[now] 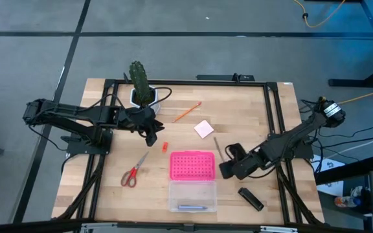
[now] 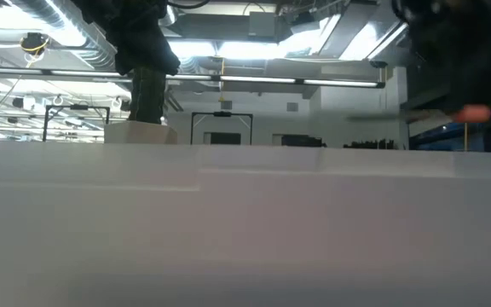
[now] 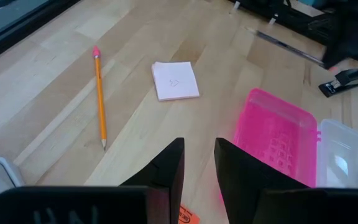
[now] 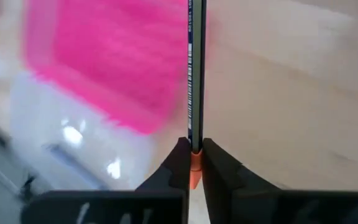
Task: Pack school essentials
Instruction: Put the black pencil into the pencil case
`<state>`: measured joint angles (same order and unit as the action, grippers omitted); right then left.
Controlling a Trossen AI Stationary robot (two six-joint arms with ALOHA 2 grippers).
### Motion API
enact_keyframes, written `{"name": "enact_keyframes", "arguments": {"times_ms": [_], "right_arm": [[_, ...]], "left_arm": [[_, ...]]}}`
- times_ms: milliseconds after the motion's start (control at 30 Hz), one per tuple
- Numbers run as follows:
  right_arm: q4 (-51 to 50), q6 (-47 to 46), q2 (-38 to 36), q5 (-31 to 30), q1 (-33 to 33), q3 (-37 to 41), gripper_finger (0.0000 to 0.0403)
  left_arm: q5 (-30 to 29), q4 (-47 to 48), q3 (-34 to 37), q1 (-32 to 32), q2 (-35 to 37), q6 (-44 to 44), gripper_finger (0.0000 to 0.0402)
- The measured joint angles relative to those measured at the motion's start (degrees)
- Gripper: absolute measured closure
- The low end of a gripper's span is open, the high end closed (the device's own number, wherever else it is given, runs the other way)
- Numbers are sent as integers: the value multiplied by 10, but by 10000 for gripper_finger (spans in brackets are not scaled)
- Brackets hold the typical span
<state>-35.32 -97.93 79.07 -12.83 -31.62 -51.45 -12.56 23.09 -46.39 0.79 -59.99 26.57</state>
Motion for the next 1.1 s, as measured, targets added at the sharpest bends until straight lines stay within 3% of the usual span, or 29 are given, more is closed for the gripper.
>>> {"name": "enact_keyframes", "arguments": {"times_ms": [400,600,800,900,1100], "right_arm": [[49,328,177,95,27,-166,381],[51,446,260,171,27,-240,381],[48,466,324,267,27,-281,381],[42,432,338,284,27,-282,380],[40,411,339,290,27,-282,309]], "left_arm": [[0,0,0,0,0,-1,318],[0,0,0,0,0,-1,318],[0,0,0,0,0,-1,318],[0,0,0,0,0,-1,318],[0,0,0,0,0,-2,318]]}}
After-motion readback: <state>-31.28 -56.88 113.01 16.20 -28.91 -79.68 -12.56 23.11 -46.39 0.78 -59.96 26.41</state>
